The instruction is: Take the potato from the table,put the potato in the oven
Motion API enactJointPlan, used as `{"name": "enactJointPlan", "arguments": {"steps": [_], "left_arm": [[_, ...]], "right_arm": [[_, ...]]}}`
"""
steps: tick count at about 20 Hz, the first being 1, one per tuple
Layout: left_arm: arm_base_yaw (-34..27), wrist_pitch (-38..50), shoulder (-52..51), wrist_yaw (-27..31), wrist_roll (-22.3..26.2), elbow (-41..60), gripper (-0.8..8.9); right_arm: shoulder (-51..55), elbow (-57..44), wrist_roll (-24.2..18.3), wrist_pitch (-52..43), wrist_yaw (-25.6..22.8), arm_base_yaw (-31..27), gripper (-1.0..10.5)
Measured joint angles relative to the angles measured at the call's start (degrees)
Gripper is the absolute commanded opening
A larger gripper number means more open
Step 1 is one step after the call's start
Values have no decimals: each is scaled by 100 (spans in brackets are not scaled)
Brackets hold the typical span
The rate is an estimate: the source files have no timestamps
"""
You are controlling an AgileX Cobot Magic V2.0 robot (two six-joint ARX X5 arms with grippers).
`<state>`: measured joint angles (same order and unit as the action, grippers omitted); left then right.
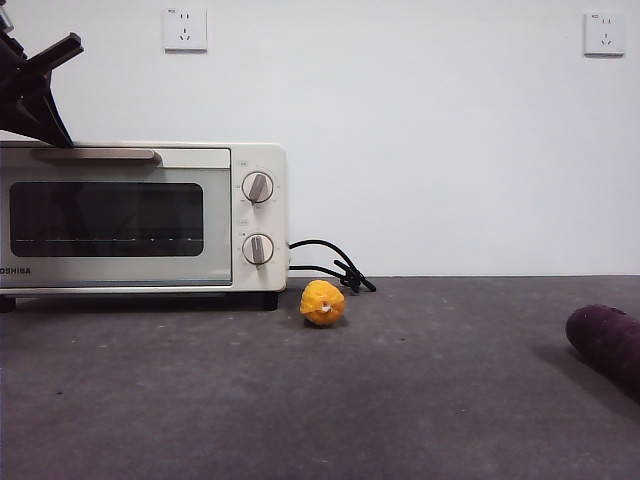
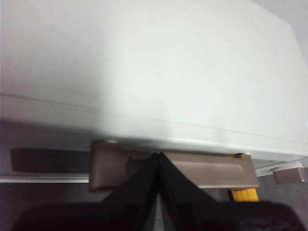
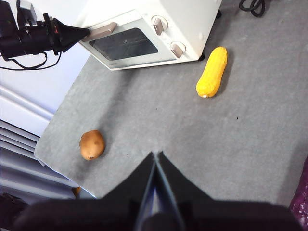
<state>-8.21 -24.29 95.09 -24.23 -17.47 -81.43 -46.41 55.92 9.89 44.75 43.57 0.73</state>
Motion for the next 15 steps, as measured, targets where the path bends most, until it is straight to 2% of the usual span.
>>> {"name": "enactJointPlan", "arguments": {"steps": [15], "left_arm": [[0, -328, -9, 118, 446, -92, -5]], "right_arm": [[2, 0, 20, 328, 2, 0, 1]]}}
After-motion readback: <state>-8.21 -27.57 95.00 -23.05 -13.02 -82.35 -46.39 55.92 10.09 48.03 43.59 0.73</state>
